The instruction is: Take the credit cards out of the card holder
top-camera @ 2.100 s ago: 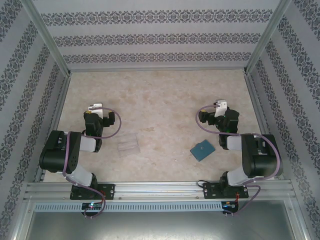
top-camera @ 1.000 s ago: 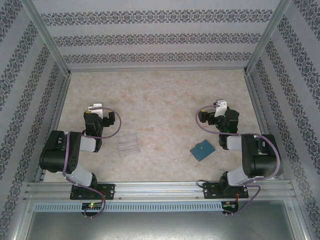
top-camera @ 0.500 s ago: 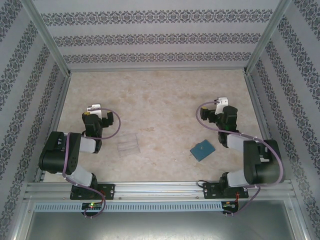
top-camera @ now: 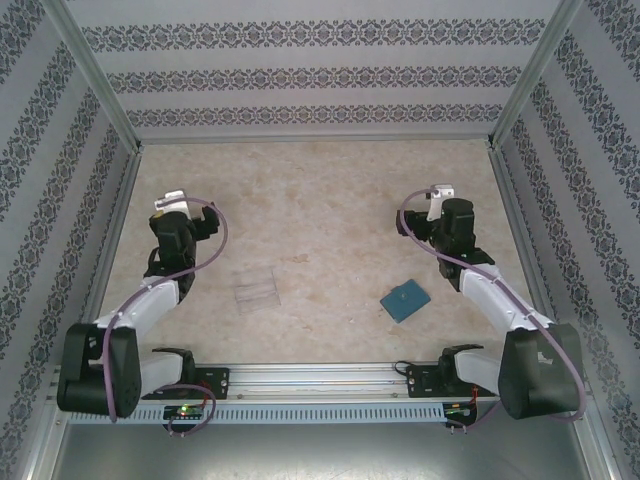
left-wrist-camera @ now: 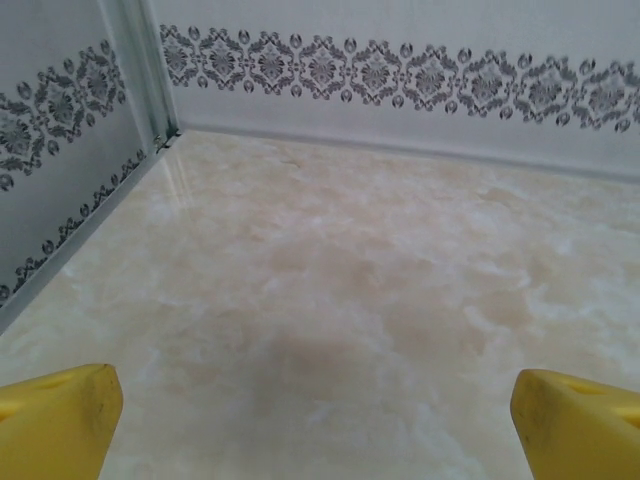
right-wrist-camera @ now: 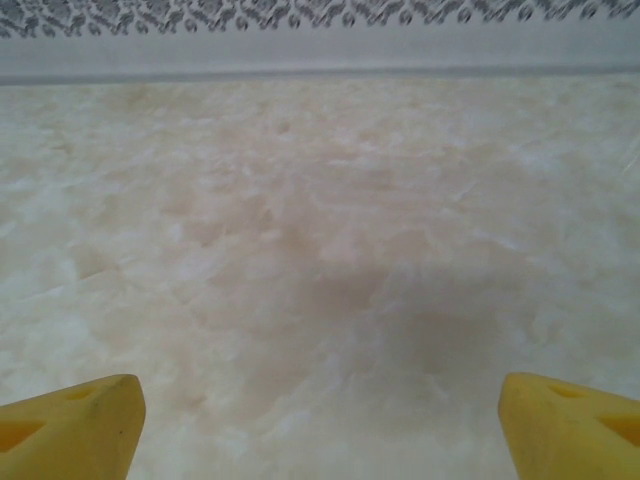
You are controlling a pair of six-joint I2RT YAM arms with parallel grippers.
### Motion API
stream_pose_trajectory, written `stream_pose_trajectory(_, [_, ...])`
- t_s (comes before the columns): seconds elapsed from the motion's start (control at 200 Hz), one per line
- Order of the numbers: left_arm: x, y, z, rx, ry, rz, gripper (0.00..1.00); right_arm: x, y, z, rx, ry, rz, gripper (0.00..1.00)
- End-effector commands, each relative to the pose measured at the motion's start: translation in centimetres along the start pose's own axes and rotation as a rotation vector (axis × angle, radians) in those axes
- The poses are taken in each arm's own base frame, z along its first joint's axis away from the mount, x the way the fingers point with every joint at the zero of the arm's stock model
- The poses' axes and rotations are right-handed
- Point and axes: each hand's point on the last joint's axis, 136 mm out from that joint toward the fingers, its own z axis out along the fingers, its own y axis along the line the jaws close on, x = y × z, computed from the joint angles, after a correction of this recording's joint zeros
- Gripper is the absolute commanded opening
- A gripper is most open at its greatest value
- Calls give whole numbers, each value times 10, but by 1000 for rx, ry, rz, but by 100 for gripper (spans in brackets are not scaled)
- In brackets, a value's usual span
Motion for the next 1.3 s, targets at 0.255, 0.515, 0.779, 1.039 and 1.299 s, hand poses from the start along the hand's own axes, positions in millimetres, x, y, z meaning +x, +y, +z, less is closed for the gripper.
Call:
stream_pose_trajectory(0.255, [74,4,-66,-79,620,-162,100,17,26,-12,-46,185,179,81])
stream_pose_trajectory(0.515, [92,-14,-103,-33,837,-164,99,27,37,-7,-68,328,227,78])
stream_pose_trajectory(0.779, [114,-38,-129,23,1001,-92,89,29,41,-7,-79,348,222,77])
stream_pose_trajectory(1.039, [119,-52,-140,67,1042,-146,68,24,39,-10,-70,357,153,78])
stream_pose_trajectory(1.299, [133,-64,-141,92,1103,-180,46,19,33,-11,-74,354,155,78])
